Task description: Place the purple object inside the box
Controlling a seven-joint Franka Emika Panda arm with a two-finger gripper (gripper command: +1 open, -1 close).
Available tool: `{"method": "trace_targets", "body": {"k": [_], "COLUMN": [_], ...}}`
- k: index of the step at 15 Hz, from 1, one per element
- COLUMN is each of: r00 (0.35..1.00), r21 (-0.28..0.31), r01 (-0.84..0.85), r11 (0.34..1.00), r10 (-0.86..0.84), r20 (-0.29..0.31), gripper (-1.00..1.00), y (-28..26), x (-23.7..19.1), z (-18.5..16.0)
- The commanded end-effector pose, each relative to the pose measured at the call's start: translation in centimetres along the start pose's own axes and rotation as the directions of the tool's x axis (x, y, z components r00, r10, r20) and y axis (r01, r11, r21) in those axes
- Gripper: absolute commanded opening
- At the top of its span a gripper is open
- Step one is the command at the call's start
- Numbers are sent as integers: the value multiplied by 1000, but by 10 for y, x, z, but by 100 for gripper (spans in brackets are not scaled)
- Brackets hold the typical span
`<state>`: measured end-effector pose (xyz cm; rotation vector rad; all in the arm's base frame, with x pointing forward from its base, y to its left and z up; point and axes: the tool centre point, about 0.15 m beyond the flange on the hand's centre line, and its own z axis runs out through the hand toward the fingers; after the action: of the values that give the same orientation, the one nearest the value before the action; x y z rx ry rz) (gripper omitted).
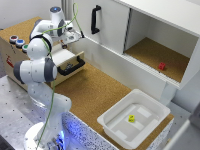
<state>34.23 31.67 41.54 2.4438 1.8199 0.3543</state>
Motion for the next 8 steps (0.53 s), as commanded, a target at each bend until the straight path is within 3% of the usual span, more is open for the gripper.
{"method": "trace_targets", "body": {"k": [1,3,8], "r00": [971,958,957], "r21": [81,97,98], "r01": [240,288,290], "r11": [967,953,952], "r10": [-239,-285,-291], "r20": [-31,-45,-6], "gripper": [-100,-100,-100], "y": [-46,-57,-57], "x": [-4,-8,-19], "z": [17,25,70]}}
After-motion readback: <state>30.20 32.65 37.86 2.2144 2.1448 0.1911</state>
